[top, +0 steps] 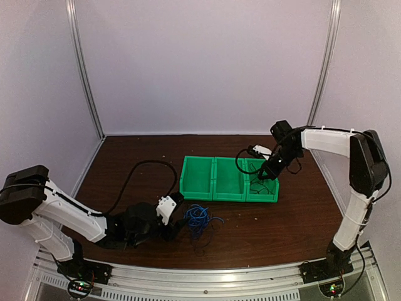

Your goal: Untangle the cables

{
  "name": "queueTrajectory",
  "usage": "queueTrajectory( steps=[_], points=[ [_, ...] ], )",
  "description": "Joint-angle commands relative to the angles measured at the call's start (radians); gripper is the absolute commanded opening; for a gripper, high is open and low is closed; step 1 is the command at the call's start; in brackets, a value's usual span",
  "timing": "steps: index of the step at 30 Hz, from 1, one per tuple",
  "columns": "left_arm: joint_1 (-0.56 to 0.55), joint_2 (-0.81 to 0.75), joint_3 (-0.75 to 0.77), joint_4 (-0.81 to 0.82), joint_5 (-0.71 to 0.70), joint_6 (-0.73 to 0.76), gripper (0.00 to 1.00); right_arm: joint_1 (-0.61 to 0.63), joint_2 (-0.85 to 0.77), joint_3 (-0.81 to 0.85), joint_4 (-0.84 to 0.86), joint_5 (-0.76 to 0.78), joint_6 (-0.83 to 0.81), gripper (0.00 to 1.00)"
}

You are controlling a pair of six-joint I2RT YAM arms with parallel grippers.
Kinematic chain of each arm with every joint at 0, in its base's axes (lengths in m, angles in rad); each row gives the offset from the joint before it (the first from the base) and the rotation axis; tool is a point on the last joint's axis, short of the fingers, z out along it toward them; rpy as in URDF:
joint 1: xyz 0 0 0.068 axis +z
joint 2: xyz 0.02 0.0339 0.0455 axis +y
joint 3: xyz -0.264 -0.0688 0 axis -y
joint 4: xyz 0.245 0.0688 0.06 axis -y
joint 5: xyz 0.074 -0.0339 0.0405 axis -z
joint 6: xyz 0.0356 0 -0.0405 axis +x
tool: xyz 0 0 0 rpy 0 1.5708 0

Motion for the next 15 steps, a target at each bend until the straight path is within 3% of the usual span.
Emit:
queueTrajectory(
  steps=[1, 5, 15],
  points=[
    [-0.002, -0.004, 0.015, 0.035, -0.004, 0.01, 0.58, 0.005, 0.068, 0.014, 0.056, 0.027, 0.027, 0.0],
    [-0.002, -0.012, 0.02, 0.022, -0.009, 0.01, 0.58, 0.005, 0.071, 0.019, 0.057, 0.069, 0.039, 0.02],
    [0.006, -0.049, 0.061, -0.075, -0.037, 0.001, 0.64, 0.031, -0.162, 0.038, -0.078, 0.066, -0.006, 0.35]
  ],
)
